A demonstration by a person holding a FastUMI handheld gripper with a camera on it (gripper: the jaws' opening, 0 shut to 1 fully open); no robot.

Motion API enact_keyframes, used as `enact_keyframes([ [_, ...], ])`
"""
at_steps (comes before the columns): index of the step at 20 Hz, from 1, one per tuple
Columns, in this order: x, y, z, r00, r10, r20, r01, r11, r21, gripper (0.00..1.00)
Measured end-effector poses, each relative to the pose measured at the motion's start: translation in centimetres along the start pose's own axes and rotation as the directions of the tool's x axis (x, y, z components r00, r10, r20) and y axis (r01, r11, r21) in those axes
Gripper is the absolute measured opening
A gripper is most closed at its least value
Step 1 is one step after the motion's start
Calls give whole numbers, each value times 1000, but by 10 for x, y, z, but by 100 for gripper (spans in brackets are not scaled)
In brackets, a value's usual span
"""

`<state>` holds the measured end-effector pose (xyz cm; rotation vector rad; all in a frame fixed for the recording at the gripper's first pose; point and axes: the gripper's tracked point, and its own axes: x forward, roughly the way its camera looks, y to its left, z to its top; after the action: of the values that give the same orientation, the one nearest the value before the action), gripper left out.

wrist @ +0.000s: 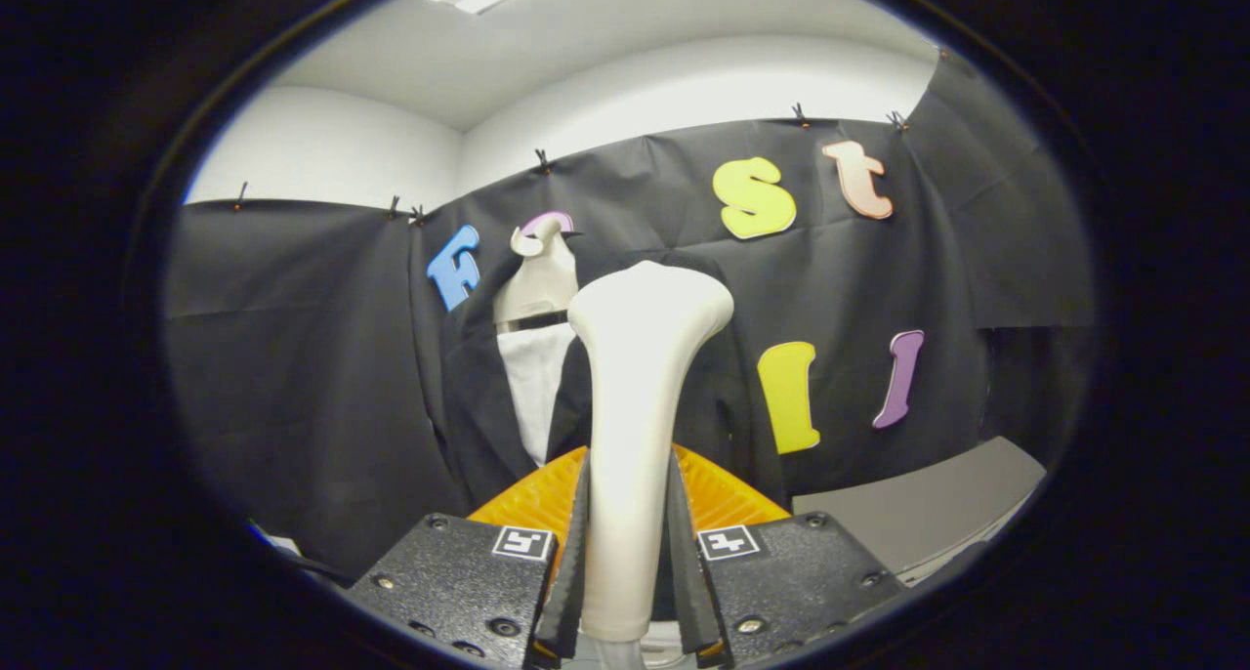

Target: Iron the clothes twice with a garment steamer, once on the left side and once on the right side.

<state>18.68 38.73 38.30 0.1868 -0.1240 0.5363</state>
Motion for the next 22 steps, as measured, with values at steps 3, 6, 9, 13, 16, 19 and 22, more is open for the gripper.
enact_keyframes([
  [3, 20, 12, -11, 999, 14, -29, -14, 1000, -14, 41],
  [6, 28, 14, -25, 998, 15, -60, -16, 1000, -17, 41],
  [9, 35, 11, -40, 996, 4, -85, -6, 1000, -20, 41],
  [13, 39, 9, -62, 992, -20, -126, 19, 1000, -13, 41],
  [16, 34, -3, -83, 987, -36, -159, 34, 999, -11, 41],
  [19, 31, -7, -105, 979, -38, -200, 36, 999, -13, 41],
  [22, 22, -7, -132, 969, -45, -242, 42, 999, -16, 41],
])
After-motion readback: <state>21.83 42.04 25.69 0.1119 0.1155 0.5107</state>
